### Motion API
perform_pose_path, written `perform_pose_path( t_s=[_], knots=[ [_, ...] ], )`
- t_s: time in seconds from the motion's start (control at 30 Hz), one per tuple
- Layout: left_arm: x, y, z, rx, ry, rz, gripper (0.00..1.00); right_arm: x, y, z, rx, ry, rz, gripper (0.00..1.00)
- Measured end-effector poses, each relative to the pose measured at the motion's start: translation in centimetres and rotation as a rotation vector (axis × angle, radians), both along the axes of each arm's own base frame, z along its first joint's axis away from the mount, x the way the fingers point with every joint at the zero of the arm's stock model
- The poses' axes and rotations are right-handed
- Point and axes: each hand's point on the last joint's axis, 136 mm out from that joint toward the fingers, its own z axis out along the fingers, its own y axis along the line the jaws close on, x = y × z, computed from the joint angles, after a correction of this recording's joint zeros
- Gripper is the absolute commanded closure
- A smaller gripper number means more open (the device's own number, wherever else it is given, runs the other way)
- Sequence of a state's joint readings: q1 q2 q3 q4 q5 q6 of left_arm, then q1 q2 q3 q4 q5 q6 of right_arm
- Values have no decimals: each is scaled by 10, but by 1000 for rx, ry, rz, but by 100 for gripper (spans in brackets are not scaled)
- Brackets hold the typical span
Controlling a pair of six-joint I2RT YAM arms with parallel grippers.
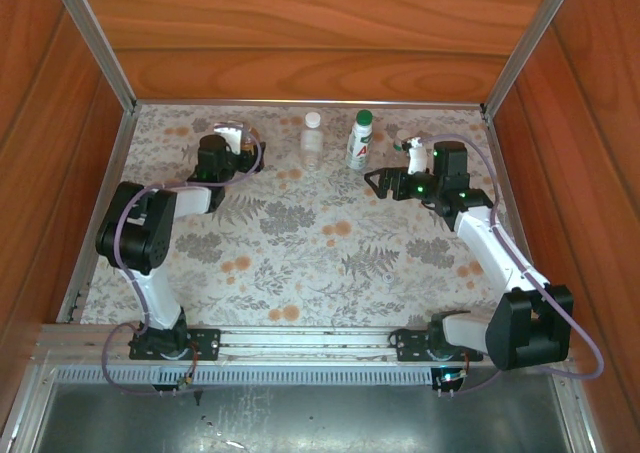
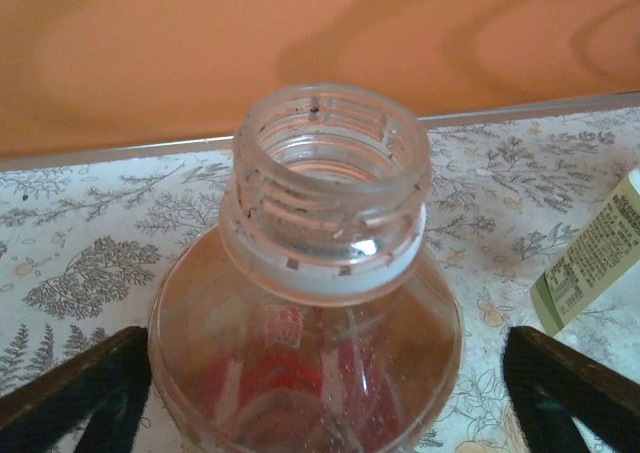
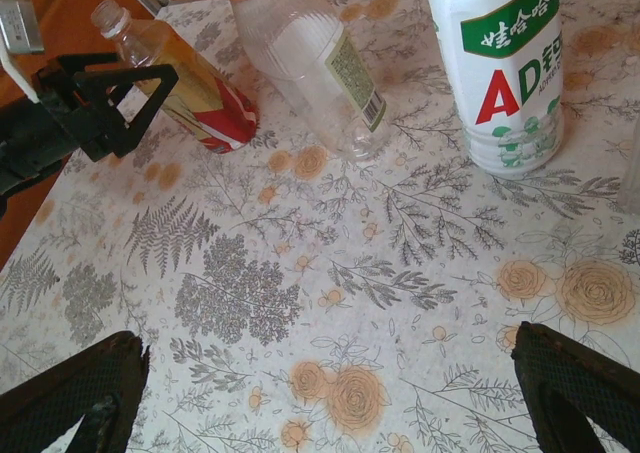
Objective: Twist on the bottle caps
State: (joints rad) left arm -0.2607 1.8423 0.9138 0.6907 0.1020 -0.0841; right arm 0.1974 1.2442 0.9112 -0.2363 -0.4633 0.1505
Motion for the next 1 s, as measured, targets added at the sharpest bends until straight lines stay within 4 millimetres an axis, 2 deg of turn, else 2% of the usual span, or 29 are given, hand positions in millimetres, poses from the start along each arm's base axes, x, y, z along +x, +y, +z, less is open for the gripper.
perform_pose_path(
  t_s=[0.17,0.33,0.47,0.7,0.83,1.0],
  knots=[
    [6,0,-3,11,6,-2,18,-2,3,-1,-1,5,9,2],
    [10,0,-13,23,23,-14,27,-4,4,-2,-3,11,13,2],
    [9,-3,-12,24,20,-33,34,-3,4,-2,-11,9,7,2],
    [3,-11,-12,40,11,-97,36,-5,2,4,-17,-11,-4,3],
    [-16,-19,-13,54,9,-182,36,-7,3,8,-20,-26,-6,3],
    [-60,-46,-11,73,-2,-354,36,-14,8,8,-30,-26,6,3]
  ],
)
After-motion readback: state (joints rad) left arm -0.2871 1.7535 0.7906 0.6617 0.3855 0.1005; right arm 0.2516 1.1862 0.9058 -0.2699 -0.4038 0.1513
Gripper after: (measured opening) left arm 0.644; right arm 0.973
